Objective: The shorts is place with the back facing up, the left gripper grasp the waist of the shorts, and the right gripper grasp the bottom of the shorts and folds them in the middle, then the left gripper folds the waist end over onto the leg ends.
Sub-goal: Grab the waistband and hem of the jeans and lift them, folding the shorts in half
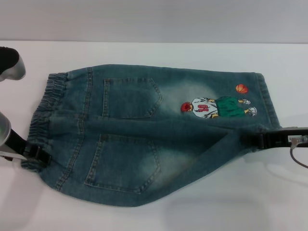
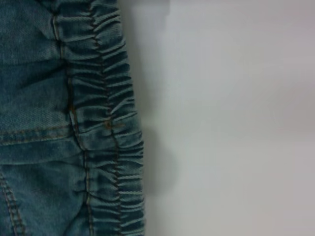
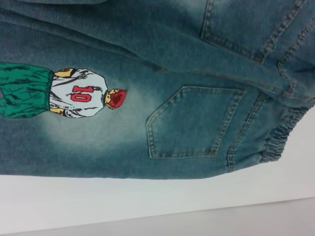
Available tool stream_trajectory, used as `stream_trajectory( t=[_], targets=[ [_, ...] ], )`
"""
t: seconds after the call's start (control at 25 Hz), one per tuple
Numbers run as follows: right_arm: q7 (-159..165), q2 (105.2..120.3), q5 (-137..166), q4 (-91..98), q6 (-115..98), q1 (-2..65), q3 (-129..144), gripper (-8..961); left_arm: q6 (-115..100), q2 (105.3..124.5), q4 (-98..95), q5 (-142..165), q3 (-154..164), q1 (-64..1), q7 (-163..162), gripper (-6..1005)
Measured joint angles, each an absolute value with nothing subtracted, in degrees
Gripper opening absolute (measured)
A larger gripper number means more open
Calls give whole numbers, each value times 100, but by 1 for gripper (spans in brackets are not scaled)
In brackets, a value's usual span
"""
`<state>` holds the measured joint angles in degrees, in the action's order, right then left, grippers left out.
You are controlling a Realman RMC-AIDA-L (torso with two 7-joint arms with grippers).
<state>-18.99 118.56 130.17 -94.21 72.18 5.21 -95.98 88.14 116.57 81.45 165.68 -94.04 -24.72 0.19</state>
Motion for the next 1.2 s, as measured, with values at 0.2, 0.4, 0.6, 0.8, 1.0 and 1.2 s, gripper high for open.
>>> stream_trajectory(
  t=[0.2,0.4,0.6,0.8,1.0,1.2],
  targets=[
    [-1899,11857,13021,-9419,7238,524,-9616,36,8791,11670,8072,16568,-9405,-2488,29,860],
    [-1908,11857,13026,-9413,7273,526,-9650,36,8775,11688,7979,16568,-9399,-2508,55,859],
    [-1916,11857,13026,-9412,7279,528,-9651,36,8768,11724,7959,16567,-9416,-2514,106,858],
    [-1920,11857,13026,-9412,7292,520,-9651,37,8762,11726,7916,16568,-9394,-2514,106,856],
    [-1923,11857,13024,-9412,7295,510,-9650,37,8771,11725,7910,16568,-9377,-2514,106,853],
    [-1925,11857,13012,-9412,7321,513,-9650,38,8771,11735,7932,16564,-9368,-2514,106,849]
  ],
)
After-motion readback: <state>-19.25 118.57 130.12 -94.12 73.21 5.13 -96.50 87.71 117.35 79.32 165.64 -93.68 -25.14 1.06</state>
